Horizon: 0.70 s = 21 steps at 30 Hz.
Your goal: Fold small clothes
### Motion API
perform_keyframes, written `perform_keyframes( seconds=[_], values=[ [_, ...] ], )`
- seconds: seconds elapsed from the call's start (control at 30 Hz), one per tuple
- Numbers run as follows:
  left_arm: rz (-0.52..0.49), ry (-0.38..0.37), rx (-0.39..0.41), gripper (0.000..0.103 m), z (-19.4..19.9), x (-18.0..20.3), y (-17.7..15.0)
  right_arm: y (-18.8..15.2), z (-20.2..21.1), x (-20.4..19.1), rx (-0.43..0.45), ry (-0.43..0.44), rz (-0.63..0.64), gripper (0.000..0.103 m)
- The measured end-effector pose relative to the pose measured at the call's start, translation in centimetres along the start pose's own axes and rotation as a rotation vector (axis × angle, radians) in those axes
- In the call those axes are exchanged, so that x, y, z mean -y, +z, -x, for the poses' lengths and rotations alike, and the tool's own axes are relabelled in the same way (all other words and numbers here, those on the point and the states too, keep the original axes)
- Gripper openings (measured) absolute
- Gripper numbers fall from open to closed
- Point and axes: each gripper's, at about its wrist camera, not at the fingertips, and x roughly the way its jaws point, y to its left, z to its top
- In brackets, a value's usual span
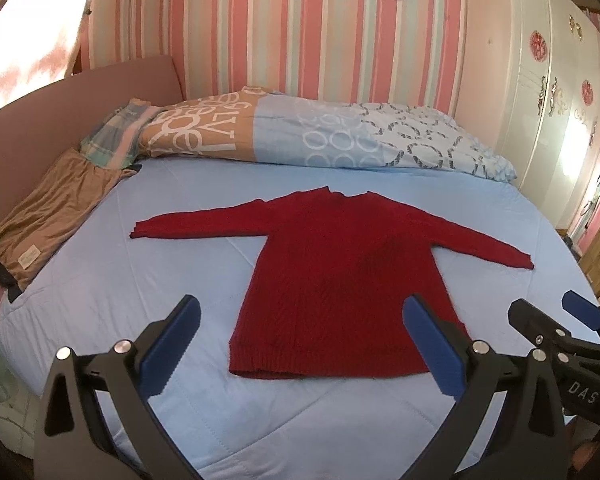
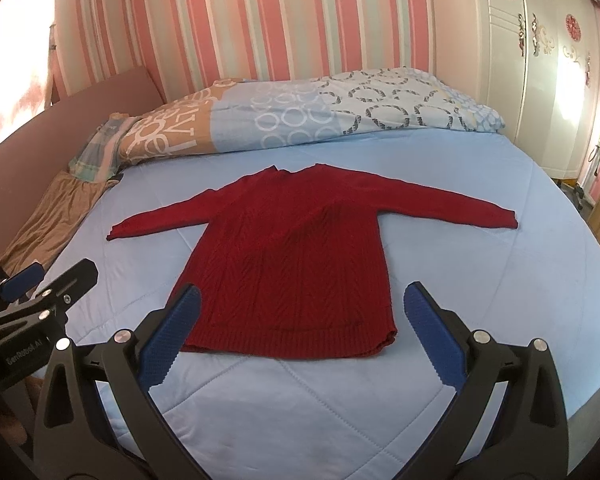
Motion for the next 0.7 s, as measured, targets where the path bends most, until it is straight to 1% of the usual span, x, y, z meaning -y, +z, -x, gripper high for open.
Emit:
perform_keyframes(
  seconds=[0.17,0.37,0.7],
  values=[
    [0.006,0.003,0.000,0.101,-0.18,-0.11,-0.29,-0.21,-0.57,-0.58,-0.010,-0.026,0.040,0.100],
    [0.015,0.028,0.002,0.101,-0.23,-0.73,-0.36,-0.29,-0.68,-0.39,-0.019,-0.019,0.034,0.100],
    [-0.002,0.019,-0.009,0.101,-0.59,-0.49,-0.31,0.09,-0.73,0.10,-0.021,-0.015,0.031,0.100]
  ],
)
